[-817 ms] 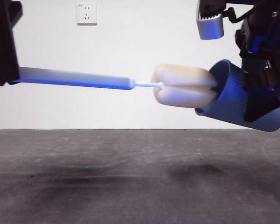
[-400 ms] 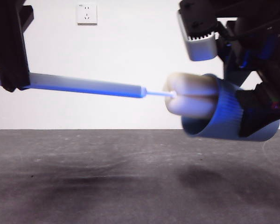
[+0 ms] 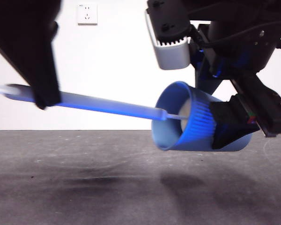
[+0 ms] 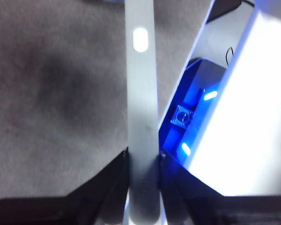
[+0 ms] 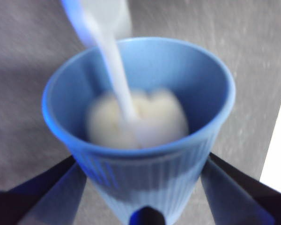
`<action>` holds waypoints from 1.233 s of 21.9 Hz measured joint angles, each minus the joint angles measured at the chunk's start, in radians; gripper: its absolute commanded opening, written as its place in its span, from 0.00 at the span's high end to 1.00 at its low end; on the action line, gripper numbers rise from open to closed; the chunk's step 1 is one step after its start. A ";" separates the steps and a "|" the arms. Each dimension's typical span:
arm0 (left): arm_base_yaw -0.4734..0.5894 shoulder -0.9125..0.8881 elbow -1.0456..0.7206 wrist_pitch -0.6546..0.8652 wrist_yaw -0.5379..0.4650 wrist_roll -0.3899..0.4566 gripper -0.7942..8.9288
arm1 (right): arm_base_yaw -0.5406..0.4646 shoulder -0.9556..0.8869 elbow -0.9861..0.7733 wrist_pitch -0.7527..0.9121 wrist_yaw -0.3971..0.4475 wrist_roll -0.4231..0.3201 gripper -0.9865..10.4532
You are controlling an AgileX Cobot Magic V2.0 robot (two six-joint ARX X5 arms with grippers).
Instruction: Pick up the cup brush,pick up the cup,insert the brush into the cup,clean the cup,put the cup brush back,put the cup back to the fixed position on the table
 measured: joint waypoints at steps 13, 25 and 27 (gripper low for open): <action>-0.002 -0.002 -0.002 -0.096 -0.058 -0.046 0.93 | 0.029 0.011 0.000 0.003 0.022 0.000 0.92; -0.004 -0.166 -0.002 -0.305 -0.074 -0.076 0.93 | 0.029 0.011 0.000 0.012 0.023 0.009 0.92; -0.004 -0.152 -0.002 -0.255 -0.038 -0.076 0.93 | 0.029 0.011 0.000 0.014 0.023 0.009 0.92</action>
